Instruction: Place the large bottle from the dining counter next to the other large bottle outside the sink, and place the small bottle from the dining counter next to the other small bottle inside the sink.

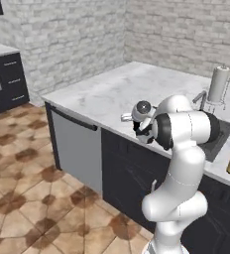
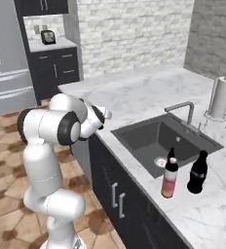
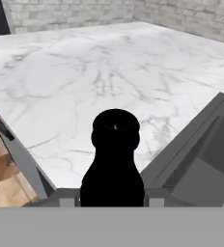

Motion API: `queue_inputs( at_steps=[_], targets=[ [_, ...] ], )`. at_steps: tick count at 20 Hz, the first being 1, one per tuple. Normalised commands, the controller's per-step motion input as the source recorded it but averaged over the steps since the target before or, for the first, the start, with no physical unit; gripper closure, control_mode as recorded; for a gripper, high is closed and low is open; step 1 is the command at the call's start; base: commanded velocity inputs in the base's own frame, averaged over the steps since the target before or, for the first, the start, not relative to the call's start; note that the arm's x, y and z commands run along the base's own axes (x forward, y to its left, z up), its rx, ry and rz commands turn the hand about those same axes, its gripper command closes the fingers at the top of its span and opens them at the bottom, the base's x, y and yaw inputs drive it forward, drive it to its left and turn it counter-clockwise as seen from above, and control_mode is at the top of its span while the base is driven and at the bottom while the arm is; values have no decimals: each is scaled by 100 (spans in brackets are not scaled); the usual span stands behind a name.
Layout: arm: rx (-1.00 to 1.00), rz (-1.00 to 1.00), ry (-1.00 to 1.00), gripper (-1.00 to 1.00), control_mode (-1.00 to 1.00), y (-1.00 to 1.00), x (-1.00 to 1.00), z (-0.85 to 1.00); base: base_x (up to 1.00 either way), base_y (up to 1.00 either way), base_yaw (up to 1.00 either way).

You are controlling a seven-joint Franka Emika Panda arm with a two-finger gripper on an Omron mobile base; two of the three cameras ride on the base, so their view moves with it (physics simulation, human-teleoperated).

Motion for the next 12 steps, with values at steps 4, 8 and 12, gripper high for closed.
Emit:
queue_inputs(
  at_steps=[4,8,12],
  targets=[
    [0,0,0,100,100,0,0,0,15,9,-38],
    [0,0,0,100,100,0,0,0,15,19,-38],
    [0,0,0,100,100,0,0,0,22,43,-38]
  ],
)
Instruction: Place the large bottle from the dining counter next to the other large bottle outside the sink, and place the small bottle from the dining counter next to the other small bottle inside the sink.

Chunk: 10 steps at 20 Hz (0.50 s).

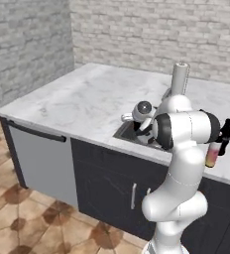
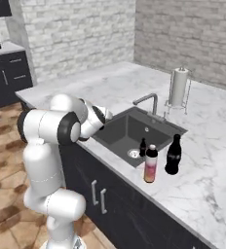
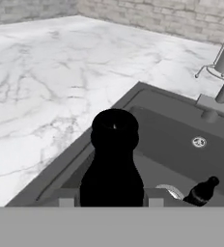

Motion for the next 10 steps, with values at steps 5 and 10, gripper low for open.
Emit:
queue_inputs(
  at_steps=[5,10],
  targets=[
    [0,0,0,100,100,0,0,0,26,65,-37],
    [0,0,0,100,100,0,0,0,15,65,-36]
  ],
)
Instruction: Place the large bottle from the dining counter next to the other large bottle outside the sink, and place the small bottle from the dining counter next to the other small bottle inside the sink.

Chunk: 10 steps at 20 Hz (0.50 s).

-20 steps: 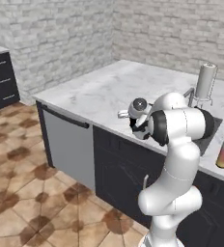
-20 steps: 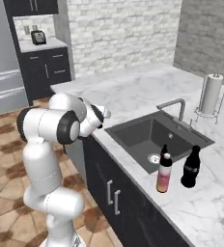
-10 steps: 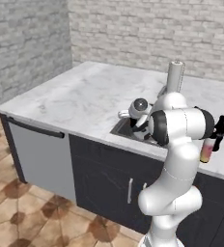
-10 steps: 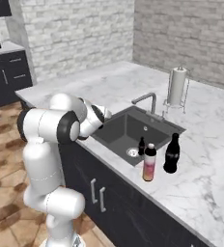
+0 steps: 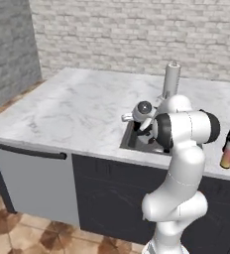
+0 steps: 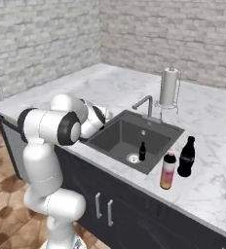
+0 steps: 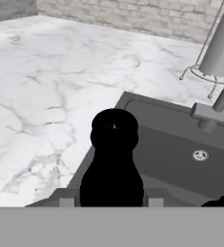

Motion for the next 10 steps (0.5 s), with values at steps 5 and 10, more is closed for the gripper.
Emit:
queue_inputs(
  at_steps=[5,10],
  targets=[
    [0,0,0,100,100,0,0,0,2,53,-36],
    [0,0,0,100,100,0,0,0,7,54,-31]
  ],
)
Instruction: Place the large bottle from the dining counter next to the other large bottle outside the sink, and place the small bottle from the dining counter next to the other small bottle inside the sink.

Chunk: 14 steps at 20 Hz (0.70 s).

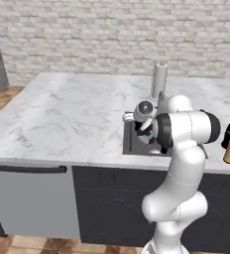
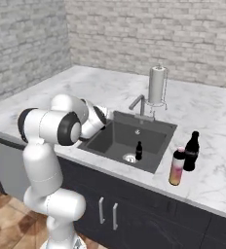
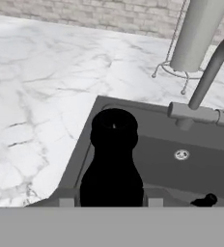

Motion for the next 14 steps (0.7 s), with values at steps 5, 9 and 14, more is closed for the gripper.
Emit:
queue_inputs(
  at_steps=[5,9,14],
  targets=[
    [0,0,0,100,100,0,0,0,7,42,-20],
    [0,0,0,100,100,0,0,0,8,18,-17],
    [0,0,0,100,100,0,0,0,34,0,-14]
  ],
)
